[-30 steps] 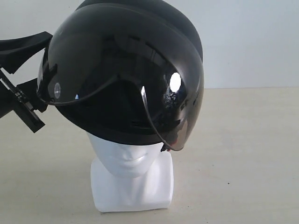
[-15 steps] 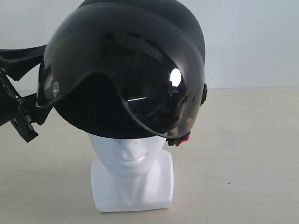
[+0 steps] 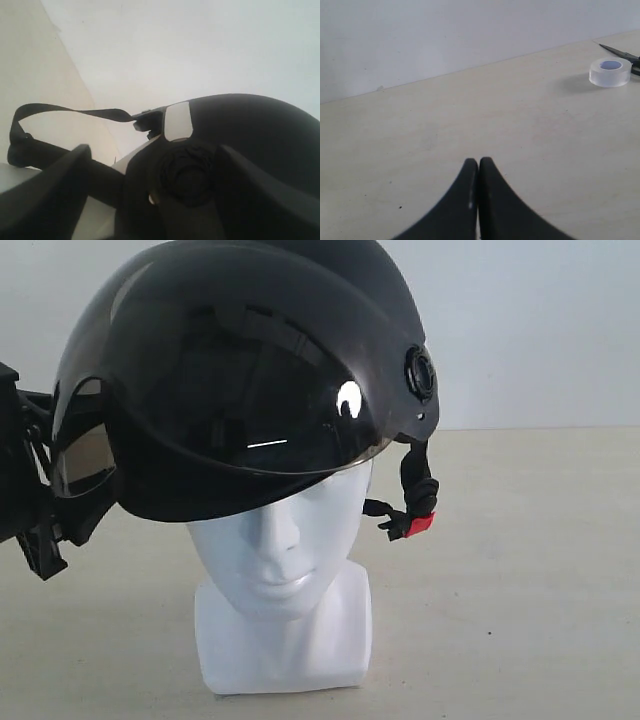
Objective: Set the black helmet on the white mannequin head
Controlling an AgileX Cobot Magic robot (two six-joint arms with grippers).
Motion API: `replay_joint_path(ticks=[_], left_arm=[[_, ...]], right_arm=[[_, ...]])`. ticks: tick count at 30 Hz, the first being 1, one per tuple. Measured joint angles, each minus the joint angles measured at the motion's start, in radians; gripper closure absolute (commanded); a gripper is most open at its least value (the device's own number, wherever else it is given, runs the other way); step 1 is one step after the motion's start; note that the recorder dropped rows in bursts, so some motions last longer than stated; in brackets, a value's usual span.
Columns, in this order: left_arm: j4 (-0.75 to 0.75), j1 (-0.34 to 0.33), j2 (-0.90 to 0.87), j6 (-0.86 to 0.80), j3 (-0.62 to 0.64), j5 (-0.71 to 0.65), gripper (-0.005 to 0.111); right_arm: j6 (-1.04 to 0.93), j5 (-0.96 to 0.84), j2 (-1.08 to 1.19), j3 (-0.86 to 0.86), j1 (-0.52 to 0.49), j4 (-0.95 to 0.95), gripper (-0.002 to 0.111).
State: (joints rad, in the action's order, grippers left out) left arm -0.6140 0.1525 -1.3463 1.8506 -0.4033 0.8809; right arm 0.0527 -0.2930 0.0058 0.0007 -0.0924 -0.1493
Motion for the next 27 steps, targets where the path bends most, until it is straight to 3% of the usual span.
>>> replay_joint_path(ticks=[16, 22, 27], left_arm=[[0.043, -0.004, -0.004, -0.141, -0.032, 0.138, 0.042], [-0.035, -0.061, 0.047, -0.153, -0.032, 0.146, 0.042], [-0.077, -0.07, 0.096, -0.153, -0.035, 0.15, 0.042]], right_arm=[[0.0, 0.0, 0.0, 0.0, 0.0, 0.0, 0.108], [0.0, 0.0, 0.0, 0.0, 0.0, 0.0, 0.108], [0.0, 0.0, 0.0, 0.0, 0.0, 0.0, 0.108]])
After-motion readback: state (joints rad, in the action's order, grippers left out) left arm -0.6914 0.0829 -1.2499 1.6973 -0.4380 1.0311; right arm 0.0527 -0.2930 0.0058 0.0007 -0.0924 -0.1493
